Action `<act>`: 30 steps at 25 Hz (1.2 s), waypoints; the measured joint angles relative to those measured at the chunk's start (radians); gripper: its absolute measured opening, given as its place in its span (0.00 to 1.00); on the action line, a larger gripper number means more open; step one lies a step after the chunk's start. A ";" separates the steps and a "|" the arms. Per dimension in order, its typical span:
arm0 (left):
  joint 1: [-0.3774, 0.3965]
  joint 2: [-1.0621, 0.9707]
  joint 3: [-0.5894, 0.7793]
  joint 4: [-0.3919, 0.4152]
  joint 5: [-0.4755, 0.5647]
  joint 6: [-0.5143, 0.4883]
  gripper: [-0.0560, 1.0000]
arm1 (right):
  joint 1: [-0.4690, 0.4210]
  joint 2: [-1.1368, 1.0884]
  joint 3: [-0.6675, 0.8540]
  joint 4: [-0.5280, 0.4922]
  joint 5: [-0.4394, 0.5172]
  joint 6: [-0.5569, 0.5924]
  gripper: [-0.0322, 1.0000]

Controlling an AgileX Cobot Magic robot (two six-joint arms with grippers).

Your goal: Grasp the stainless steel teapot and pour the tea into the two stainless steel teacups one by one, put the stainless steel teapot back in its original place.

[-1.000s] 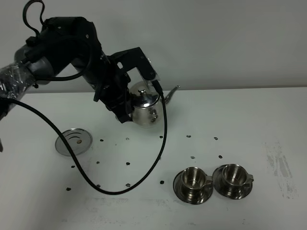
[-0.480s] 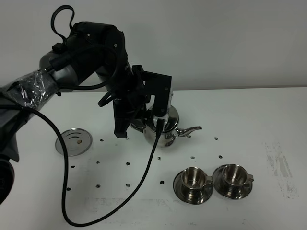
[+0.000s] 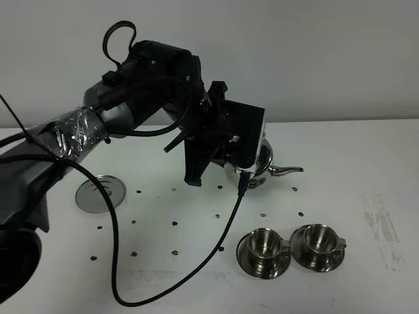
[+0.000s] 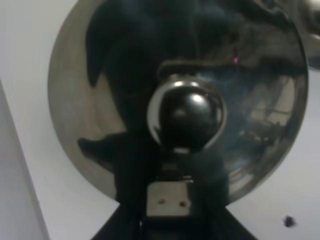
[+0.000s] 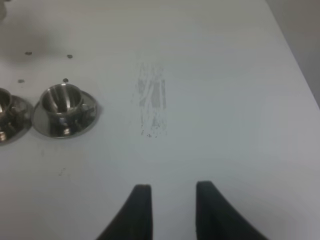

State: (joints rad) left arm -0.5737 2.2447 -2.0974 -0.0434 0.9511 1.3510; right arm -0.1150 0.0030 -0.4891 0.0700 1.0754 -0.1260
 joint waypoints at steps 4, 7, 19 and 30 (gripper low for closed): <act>-0.003 0.081 -0.119 -0.020 0.022 0.002 0.30 | 0.000 0.000 0.000 0.000 0.000 0.000 0.26; -0.013 0.118 -0.184 -0.020 0.040 0.019 0.30 | 0.000 0.000 0.000 0.000 0.000 0.000 0.26; -0.078 0.131 -0.199 0.100 0.083 0.214 0.30 | 0.000 0.000 0.000 0.000 0.000 0.000 0.26; -0.123 0.170 -0.199 0.168 0.043 0.305 0.30 | 0.000 0.000 0.000 0.000 0.000 0.000 0.26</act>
State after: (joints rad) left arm -0.6963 2.4145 -2.2961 0.1242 0.9940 1.6564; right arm -0.1150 0.0030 -0.4891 0.0700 1.0754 -0.1260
